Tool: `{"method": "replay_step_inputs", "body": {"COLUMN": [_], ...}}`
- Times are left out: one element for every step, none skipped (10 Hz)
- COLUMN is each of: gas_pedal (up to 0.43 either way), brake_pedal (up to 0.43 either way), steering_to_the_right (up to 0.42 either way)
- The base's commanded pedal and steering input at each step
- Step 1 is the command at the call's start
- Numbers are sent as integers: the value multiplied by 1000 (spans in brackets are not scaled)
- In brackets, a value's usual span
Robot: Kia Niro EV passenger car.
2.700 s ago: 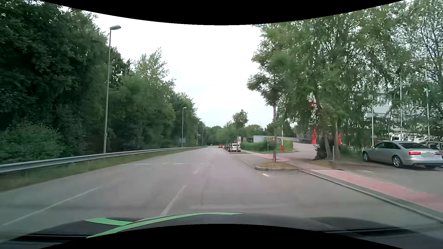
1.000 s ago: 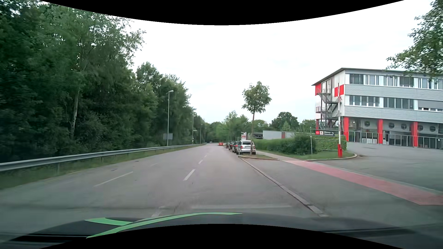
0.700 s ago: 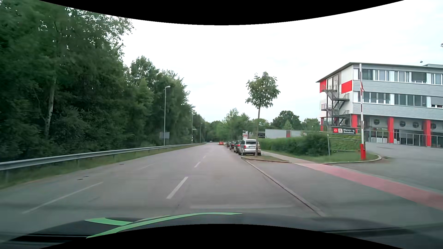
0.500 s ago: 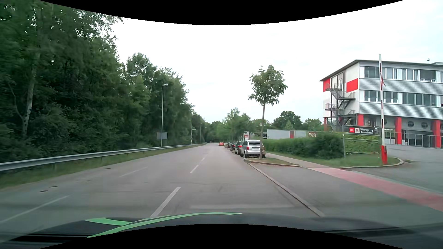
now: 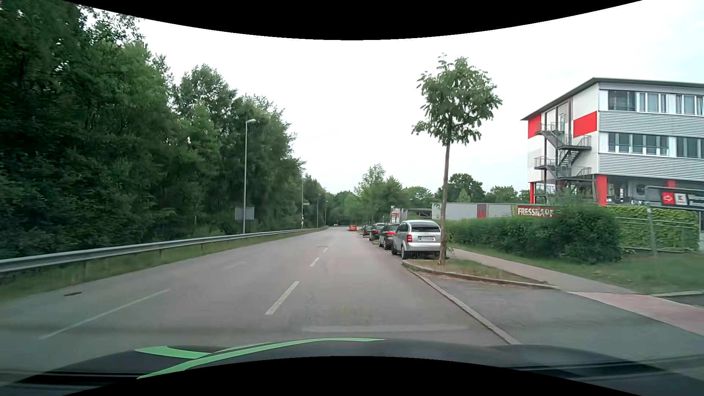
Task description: Follow the waypoints while adhering to traffic rules and regulations
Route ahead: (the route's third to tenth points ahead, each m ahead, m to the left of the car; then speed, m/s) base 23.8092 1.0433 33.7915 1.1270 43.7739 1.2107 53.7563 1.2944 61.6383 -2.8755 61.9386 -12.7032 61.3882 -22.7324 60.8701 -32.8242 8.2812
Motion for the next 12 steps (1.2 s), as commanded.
{"method": "replay_step_inputs", "body": {"gas_pedal": [0, 0, 0, 0, 0, 0, 0, 0, 0, 0, 0, 0], "brake_pedal": [0, 0, 0, 0, 0, 0, 0, 0, 6, 6, 18, 30], "steering_to_the_right": [-3, -3, -3, -3, -3, -3, -3, -3, -3, -3, -2, -1]}}
